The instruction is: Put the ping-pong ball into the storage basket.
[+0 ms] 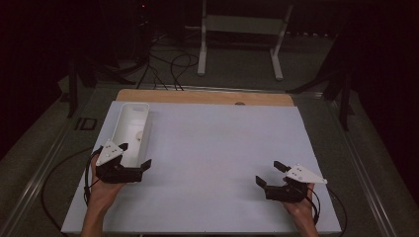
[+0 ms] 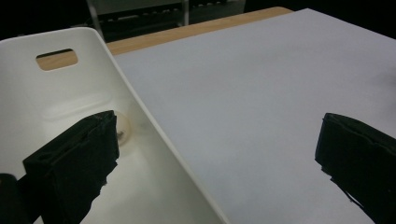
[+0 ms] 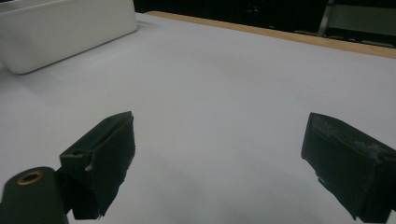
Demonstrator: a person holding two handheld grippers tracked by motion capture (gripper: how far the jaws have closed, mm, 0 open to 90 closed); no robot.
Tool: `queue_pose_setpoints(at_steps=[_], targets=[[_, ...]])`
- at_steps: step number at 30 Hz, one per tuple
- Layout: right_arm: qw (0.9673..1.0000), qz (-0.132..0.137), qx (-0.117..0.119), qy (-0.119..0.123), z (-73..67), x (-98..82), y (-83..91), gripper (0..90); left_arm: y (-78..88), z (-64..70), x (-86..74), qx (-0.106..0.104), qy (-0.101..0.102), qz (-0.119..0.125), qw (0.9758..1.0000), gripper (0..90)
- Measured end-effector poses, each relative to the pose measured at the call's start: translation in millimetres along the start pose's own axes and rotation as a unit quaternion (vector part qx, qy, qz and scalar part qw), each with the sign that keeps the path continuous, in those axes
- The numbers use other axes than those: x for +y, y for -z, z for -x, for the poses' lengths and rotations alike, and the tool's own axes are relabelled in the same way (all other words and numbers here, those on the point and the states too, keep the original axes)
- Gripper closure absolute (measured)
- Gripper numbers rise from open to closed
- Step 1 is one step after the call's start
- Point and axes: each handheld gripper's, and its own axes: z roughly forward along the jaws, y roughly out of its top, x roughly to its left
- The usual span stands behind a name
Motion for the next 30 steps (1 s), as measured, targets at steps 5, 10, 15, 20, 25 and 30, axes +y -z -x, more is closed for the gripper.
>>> queue_pose_setpoints(at_steps=[5,10,15,20,25,30], targets=[[1.0000,0.001,0.001,0.000,-0.2,0.1,-0.2,9.5,0.9,1.1,-6.5,-0.004,-0.001,0.014,0.9999,0.2],[1.0000,0.001,0.000,0.000,-0.3,0.2,0.0,9.5,0.2,1.6,-11.9,-0.004,-0.002,0.014,0.9999,0.3],[1.0000,0.003,0.001,-0.001,-0.5,0.4,0.4,9.5,1.5,1.9,-14.8,-0.004,-0.002,0.024,0.9997,0.3],[1.0000,0.005,0.002,0.001,-0.1,0.6,0.7,9.5,2.2,1.6,-19.3,-0.001,-0.004,0.028,0.9996,0.3],[1.0000,0.008,0.000,0.001,0.0,1.0,0.8,9.5,4.6,1.7,-21.9,0.004,-0.009,0.040,0.9992,0.3],[1.0000,0.010,-0.001,0.000,-0.2,1.7,0.7,9.5,6.7,2.1,-24.4,0.002,-0.012,0.053,0.9985,0.3]])
